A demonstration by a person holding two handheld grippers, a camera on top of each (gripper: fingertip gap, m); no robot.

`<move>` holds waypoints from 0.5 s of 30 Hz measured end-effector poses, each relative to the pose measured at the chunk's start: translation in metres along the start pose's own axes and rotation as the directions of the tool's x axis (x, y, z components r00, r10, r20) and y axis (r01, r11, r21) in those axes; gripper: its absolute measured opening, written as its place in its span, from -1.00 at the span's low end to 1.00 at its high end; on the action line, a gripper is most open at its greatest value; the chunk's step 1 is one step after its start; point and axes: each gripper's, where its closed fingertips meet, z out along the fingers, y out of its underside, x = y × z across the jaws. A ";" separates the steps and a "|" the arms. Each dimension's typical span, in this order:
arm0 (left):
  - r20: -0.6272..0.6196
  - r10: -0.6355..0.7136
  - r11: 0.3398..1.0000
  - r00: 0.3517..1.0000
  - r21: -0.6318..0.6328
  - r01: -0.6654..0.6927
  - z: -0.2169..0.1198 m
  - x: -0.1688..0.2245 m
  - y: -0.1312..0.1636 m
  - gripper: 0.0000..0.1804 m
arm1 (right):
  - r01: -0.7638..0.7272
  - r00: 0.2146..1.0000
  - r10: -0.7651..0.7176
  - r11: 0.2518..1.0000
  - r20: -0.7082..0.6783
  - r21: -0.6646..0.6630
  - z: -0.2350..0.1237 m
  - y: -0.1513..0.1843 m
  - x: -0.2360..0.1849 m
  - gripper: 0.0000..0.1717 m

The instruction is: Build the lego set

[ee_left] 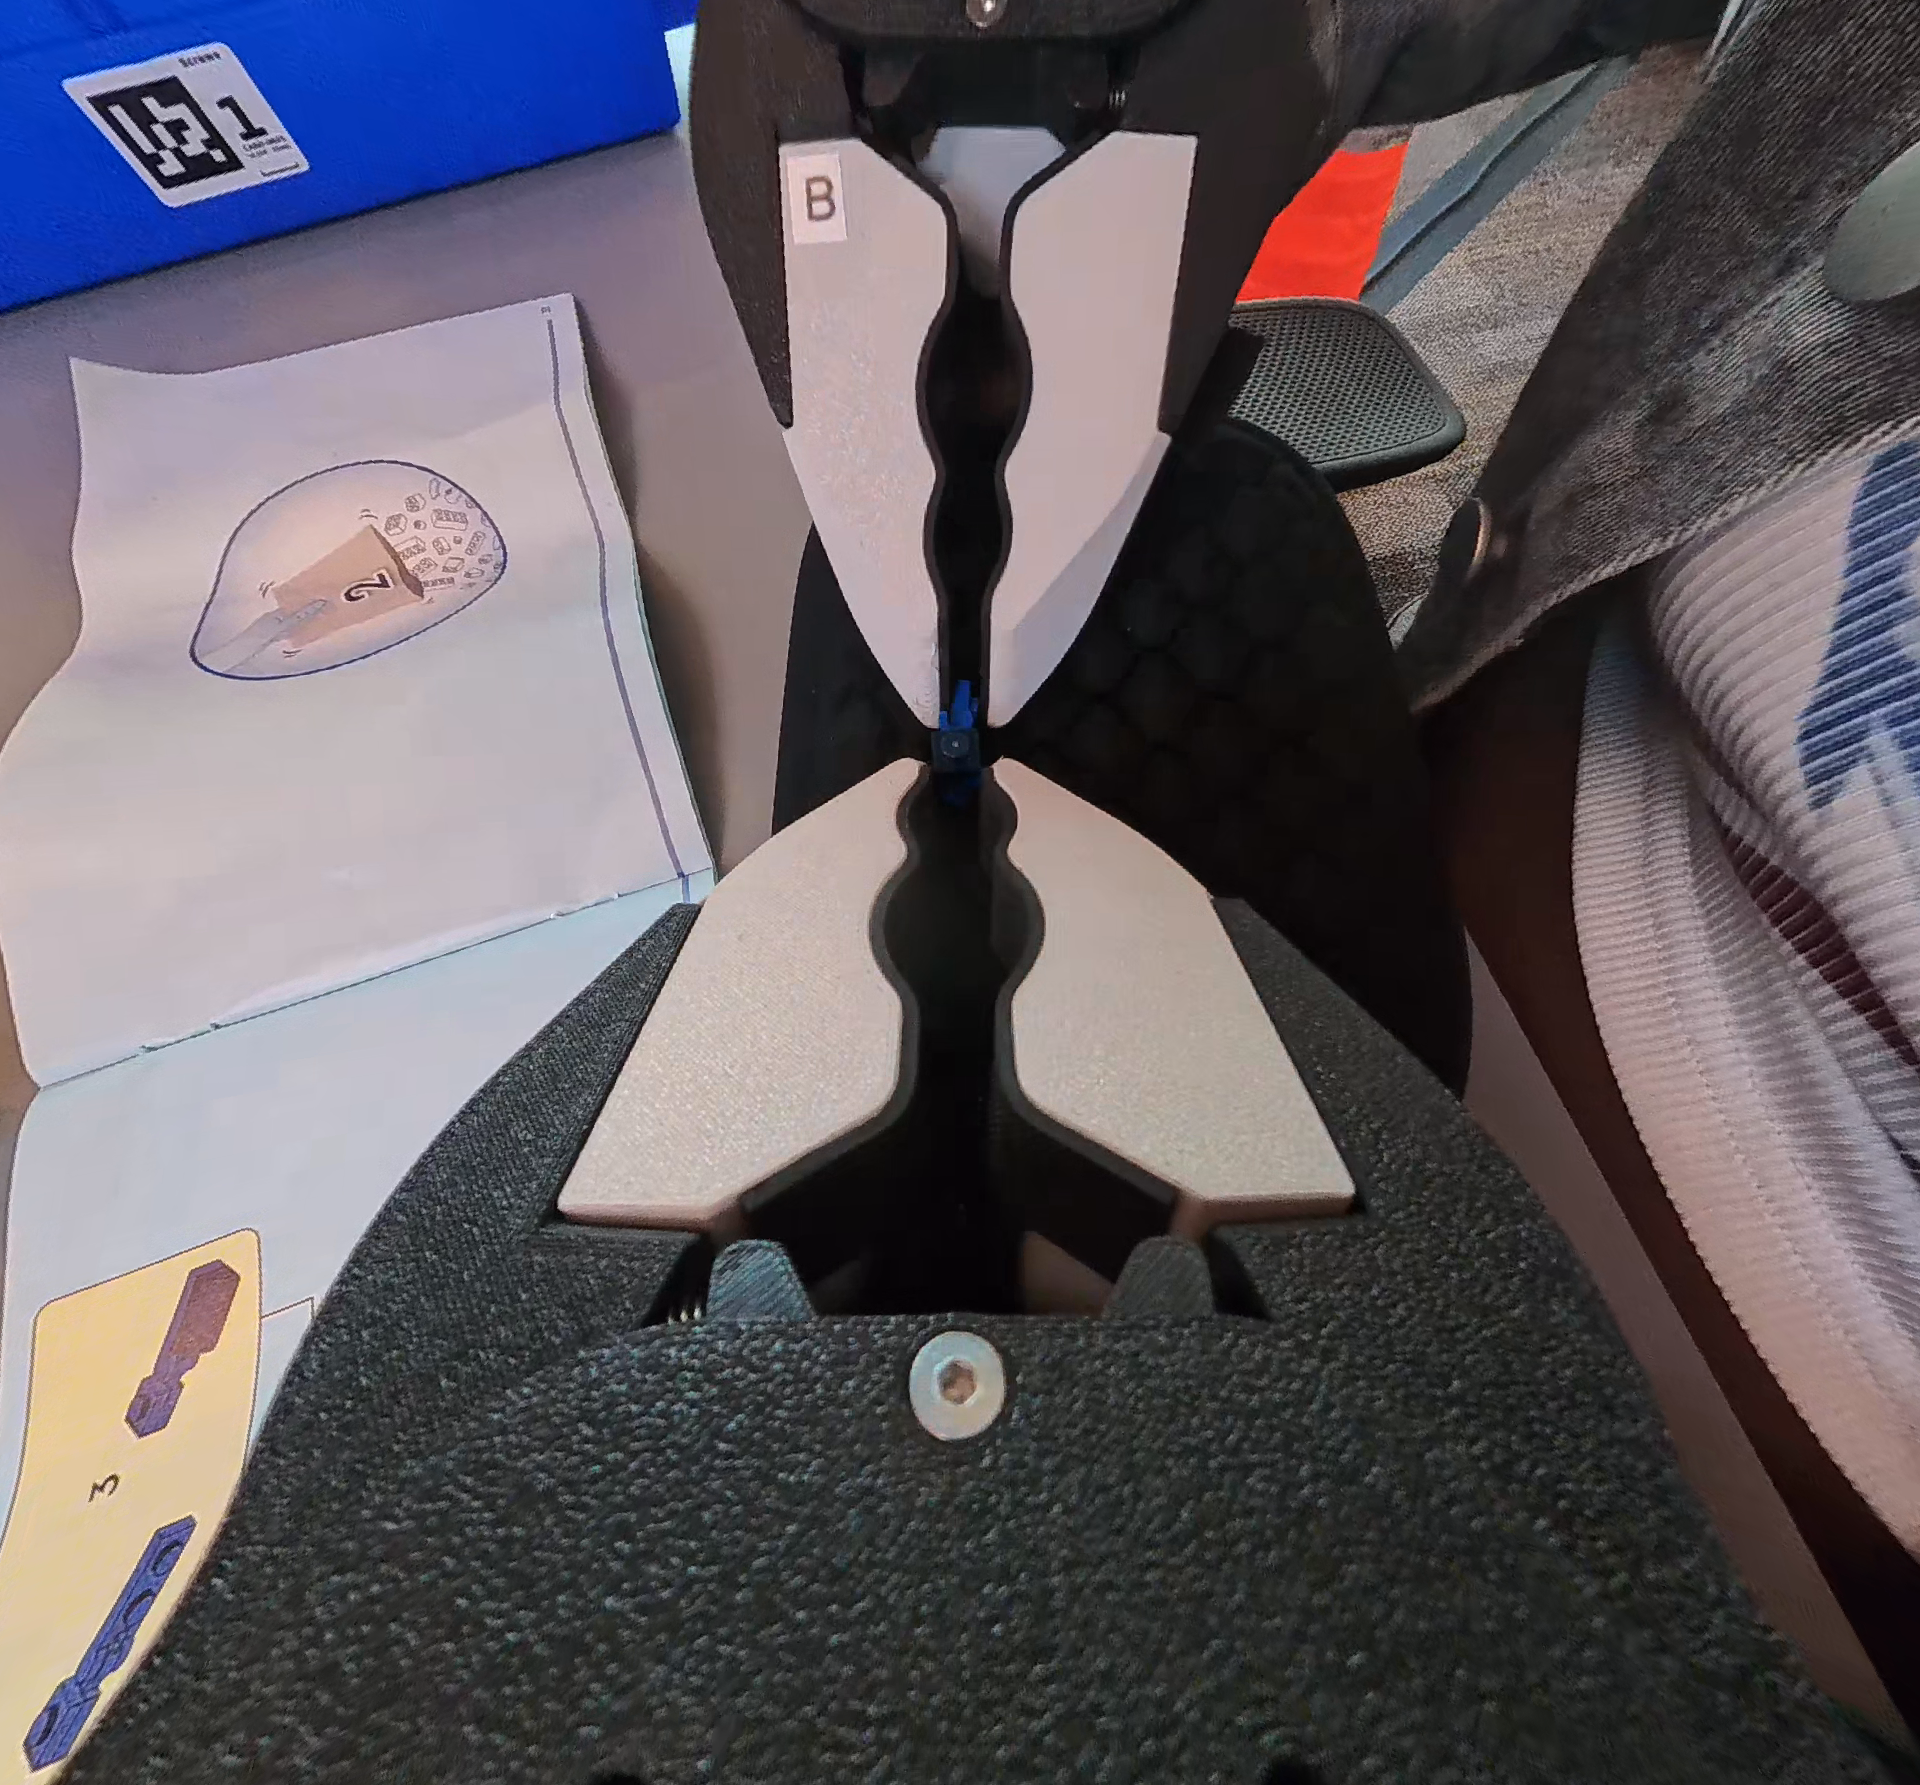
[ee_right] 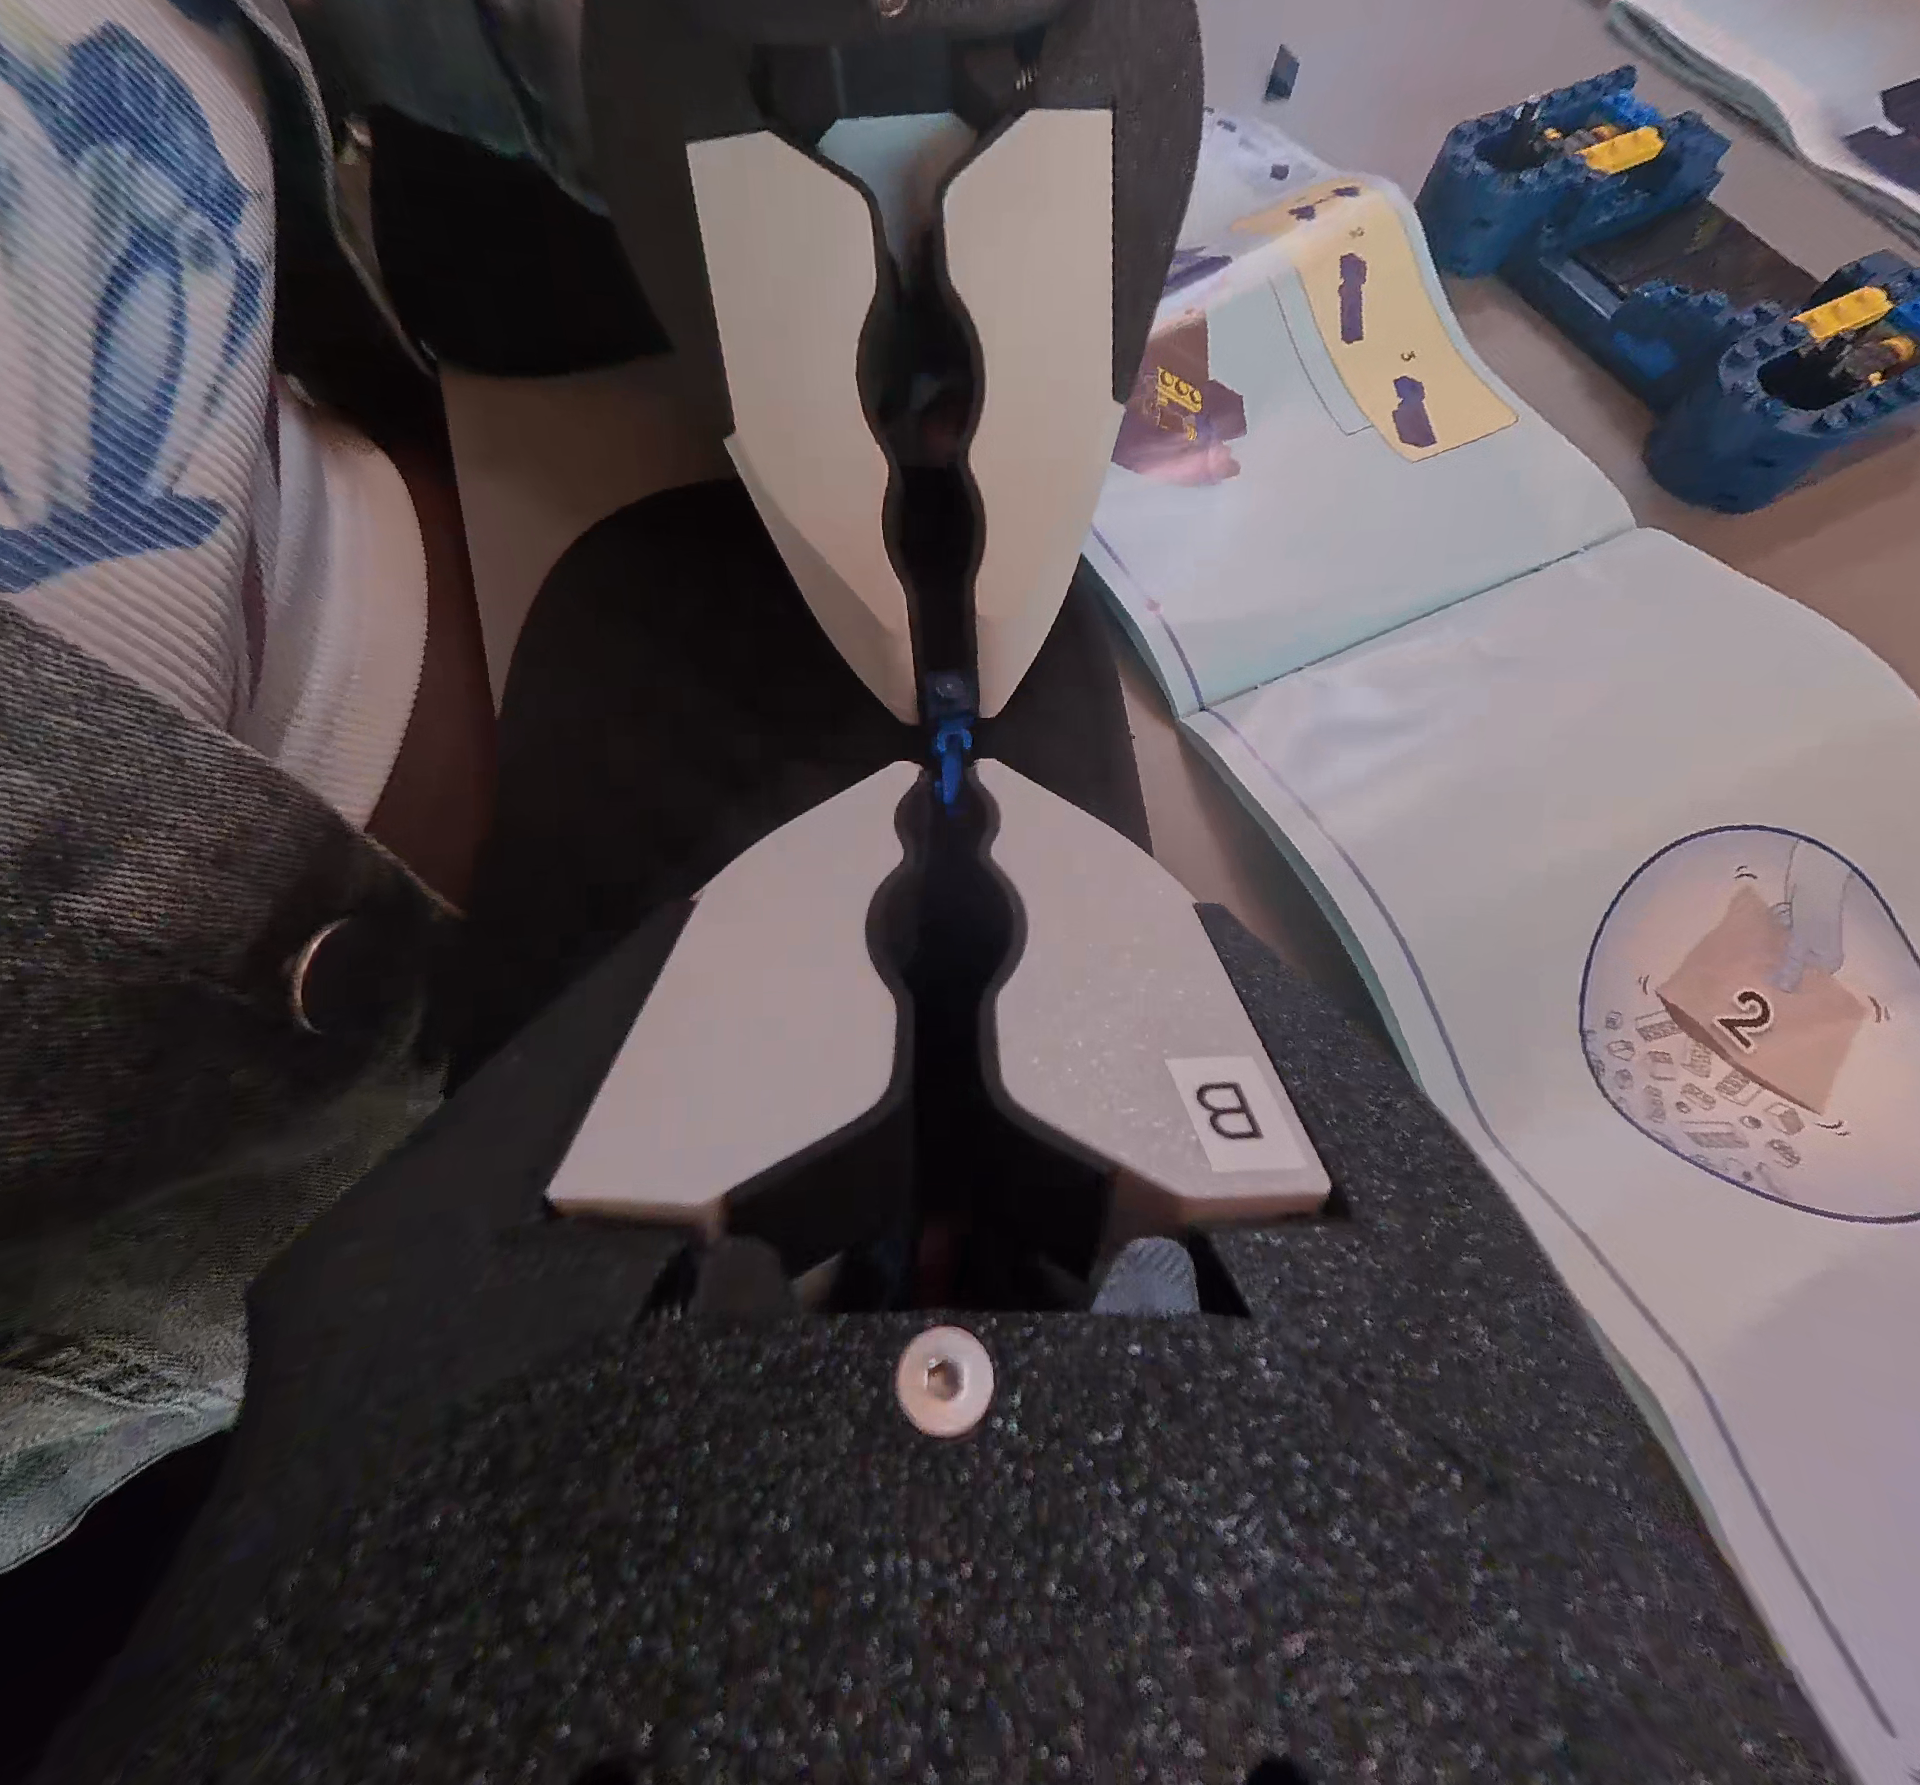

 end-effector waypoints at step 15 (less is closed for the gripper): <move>-0.009 -0.200 0.919 0.980 0.346 0.191 -0.072 -0.016 -0.033 -0.92 | -0.245 0.969 0.224 0.932 0.107 0.268 -0.013 -0.057 0.025 -0.95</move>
